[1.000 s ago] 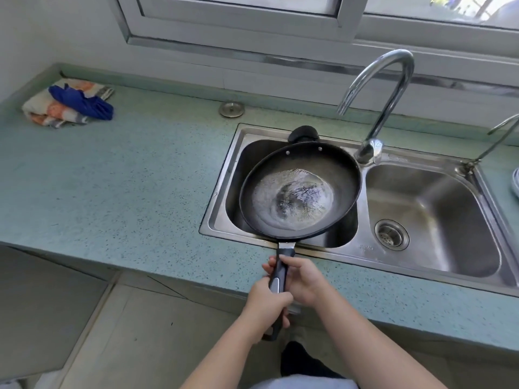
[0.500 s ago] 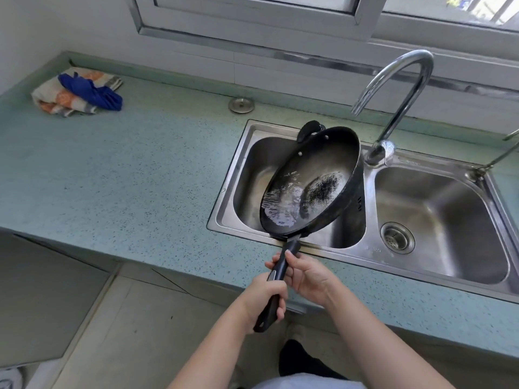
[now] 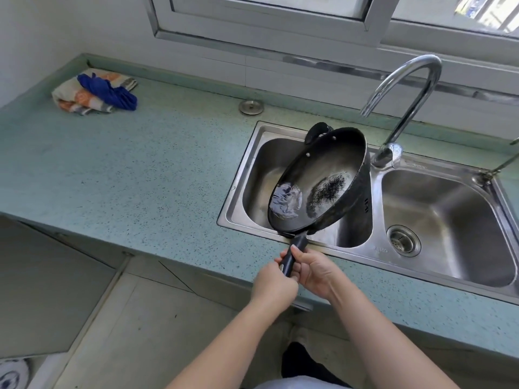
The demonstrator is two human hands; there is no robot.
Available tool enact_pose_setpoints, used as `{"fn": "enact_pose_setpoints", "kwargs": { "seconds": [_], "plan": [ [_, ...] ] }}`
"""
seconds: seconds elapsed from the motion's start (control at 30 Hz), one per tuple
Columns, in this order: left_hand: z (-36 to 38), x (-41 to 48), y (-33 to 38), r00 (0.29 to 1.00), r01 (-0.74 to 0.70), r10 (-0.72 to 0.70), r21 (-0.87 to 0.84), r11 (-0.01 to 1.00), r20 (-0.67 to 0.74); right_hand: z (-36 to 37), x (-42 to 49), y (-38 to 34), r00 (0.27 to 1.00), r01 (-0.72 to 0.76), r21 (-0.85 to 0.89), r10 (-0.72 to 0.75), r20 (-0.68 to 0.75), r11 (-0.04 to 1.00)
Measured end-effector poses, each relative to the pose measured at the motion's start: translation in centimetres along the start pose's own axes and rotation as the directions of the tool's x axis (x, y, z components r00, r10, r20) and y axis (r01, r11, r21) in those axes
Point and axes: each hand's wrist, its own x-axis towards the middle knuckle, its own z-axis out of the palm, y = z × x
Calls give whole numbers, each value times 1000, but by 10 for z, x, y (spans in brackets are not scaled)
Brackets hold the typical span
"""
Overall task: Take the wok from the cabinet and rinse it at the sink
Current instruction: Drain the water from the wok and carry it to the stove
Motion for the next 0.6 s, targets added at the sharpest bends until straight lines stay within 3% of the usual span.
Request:
{"fn": "enact_pose_setpoints", "kwargs": {
  "seconds": [0.23,0.6],
  "plan": [
    [4,-5,0,996,-18,36,-212,977,79,-7,1,-7,999,36,-166,-38,-10,986],
    [32,-4,1,955,141,10,-486,863,295,-26,-8,-18,994,42,-407,-78,-72,912]
  ]
}}
